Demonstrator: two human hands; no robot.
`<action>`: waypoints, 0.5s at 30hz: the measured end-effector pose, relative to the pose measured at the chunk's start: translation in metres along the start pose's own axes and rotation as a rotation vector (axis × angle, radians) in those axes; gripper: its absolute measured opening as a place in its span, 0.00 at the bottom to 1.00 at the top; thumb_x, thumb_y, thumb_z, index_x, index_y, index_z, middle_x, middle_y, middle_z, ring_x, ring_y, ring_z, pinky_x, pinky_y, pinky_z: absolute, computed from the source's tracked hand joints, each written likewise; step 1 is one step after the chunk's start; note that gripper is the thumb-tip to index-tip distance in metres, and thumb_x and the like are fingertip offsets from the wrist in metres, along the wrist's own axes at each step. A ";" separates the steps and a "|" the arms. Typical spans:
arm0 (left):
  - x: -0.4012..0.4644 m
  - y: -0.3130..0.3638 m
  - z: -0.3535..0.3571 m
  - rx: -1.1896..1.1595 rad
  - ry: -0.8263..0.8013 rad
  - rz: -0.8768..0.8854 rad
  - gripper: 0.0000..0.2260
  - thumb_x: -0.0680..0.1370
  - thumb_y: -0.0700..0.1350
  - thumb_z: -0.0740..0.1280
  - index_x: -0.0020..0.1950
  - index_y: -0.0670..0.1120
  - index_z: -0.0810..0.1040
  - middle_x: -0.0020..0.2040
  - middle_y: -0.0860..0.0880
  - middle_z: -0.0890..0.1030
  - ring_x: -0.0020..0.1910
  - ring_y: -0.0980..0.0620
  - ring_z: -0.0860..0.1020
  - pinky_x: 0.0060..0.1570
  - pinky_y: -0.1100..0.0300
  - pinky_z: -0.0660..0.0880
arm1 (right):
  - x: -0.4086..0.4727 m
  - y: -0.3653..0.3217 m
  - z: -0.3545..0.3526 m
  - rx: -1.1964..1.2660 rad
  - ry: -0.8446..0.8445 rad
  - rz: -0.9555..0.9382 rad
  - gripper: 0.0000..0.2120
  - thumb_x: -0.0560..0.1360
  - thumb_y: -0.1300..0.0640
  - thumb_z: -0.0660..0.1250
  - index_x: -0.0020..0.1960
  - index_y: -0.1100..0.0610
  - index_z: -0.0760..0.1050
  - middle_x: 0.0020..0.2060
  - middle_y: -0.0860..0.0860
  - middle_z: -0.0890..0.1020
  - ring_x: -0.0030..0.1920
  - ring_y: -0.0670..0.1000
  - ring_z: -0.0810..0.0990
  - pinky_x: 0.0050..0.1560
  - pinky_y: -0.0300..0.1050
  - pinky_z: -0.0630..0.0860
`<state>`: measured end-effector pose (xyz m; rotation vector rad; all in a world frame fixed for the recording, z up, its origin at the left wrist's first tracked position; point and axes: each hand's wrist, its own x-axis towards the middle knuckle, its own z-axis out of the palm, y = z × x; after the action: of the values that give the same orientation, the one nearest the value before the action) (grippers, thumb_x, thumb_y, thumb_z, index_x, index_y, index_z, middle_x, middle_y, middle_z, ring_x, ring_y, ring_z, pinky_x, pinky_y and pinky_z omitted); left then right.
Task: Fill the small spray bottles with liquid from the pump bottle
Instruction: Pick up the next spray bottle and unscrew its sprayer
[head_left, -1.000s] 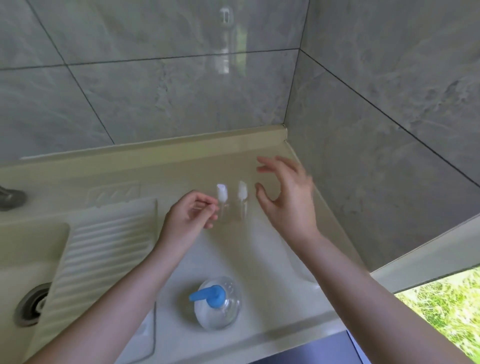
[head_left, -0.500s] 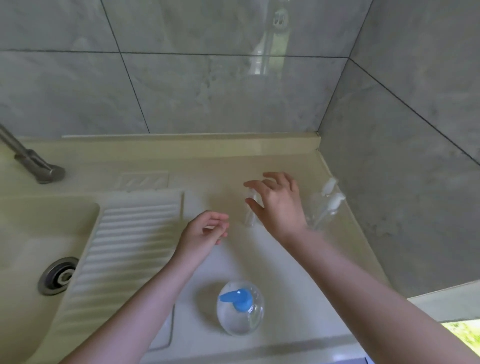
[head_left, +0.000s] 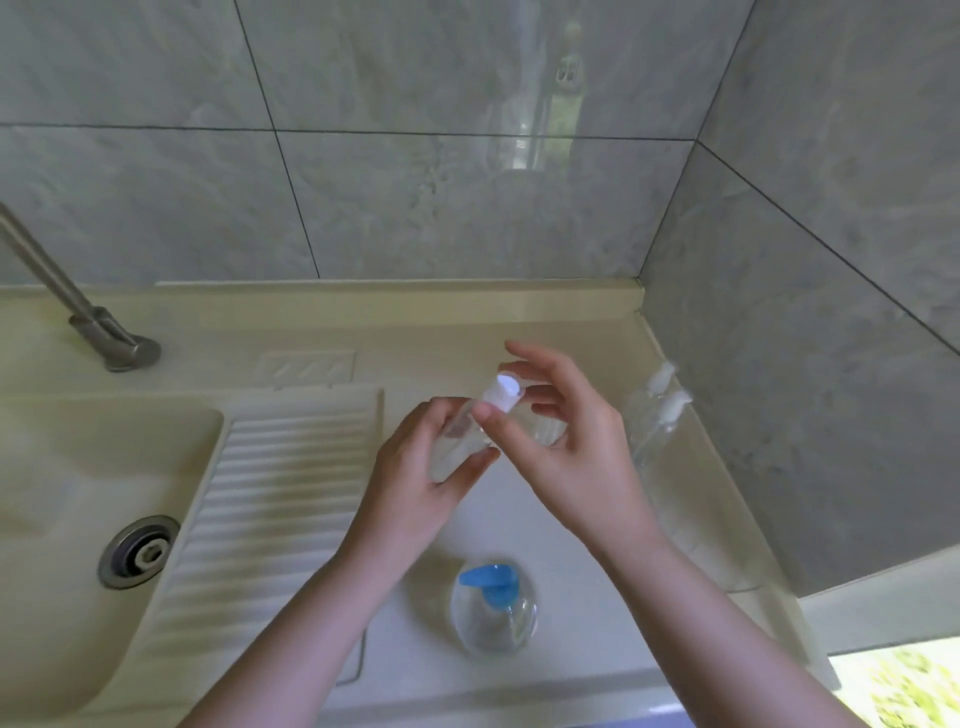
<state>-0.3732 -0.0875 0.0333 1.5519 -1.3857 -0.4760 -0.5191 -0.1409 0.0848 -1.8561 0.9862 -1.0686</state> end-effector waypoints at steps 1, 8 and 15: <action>-0.005 0.004 -0.001 0.001 0.004 0.015 0.13 0.75 0.48 0.72 0.57 0.50 0.75 0.51 0.55 0.79 0.55 0.58 0.78 0.54 0.70 0.70 | -0.003 -0.002 0.001 0.029 0.038 0.032 0.23 0.70 0.48 0.77 0.63 0.46 0.76 0.52 0.40 0.81 0.53 0.42 0.81 0.54 0.38 0.76; -0.038 0.030 0.003 -0.141 -0.006 -0.142 0.11 0.75 0.47 0.74 0.54 0.53 0.77 0.48 0.58 0.80 0.50 0.58 0.79 0.48 0.69 0.71 | -0.017 -0.004 0.007 0.361 0.201 0.225 0.18 0.63 0.55 0.83 0.48 0.51 0.79 0.34 0.48 0.79 0.37 0.49 0.79 0.43 0.42 0.76; -0.049 0.040 -0.003 -0.179 -0.008 -0.193 0.08 0.76 0.49 0.72 0.54 0.54 0.78 0.48 0.57 0.82 0.46 0.57 0.80 0.45 0.71 0.71 | -0.030 -0.020 -0.005 0.515 -0.035 0.292 0.23 0.78 0.62 0.69 0.71 0.49 0.70 0.50 0.46 0.86 0.57 0.44 0.82 0.59 0.35 0.74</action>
<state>-0.4060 -0.0372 0.0538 1.5435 -1.1697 -0.7051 -0.5290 -0.1077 0.0947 -1.2672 0.8325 -0.9931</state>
